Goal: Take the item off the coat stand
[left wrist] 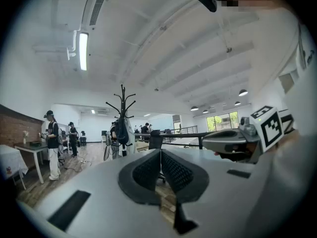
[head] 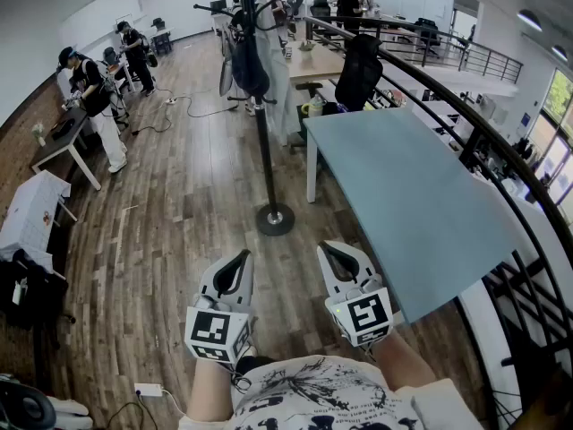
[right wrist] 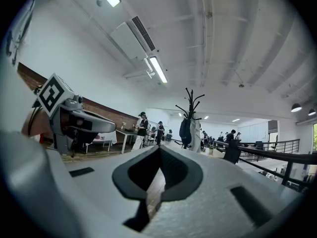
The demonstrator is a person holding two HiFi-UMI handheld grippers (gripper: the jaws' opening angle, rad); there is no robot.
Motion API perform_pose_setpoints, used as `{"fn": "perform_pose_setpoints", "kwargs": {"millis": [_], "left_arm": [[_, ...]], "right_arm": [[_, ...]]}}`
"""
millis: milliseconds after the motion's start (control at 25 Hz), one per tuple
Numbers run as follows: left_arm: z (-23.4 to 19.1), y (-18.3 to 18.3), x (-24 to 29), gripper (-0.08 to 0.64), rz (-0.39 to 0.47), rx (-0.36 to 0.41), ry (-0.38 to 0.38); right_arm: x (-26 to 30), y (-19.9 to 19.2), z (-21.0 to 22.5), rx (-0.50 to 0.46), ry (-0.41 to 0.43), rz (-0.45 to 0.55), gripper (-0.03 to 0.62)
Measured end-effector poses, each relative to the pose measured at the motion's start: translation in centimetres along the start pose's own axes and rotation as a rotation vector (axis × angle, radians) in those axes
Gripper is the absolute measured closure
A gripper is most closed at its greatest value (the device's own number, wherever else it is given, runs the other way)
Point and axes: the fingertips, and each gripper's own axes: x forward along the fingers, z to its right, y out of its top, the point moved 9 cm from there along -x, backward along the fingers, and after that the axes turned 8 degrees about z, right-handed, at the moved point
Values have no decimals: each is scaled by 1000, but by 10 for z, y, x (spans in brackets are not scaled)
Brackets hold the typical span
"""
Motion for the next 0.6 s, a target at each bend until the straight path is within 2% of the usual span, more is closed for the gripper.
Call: {"fn": "perform_pose_setpoints", "kwargs": {"millis": [360, 480, 600], "left_arm": [[9, -1, -5, 555, -7, -2, -23], [10, -7, -1, 555, -23, -16, -25], [8, -17, 5, 555, -50, -37, -19]], "right_arm": [[-7, -3, -3, 28, 19, -19, 600], [-6, -8, -1, 37, 30, 0, 600], [0, -16, 0, 56, 23, -27, 600]]}}
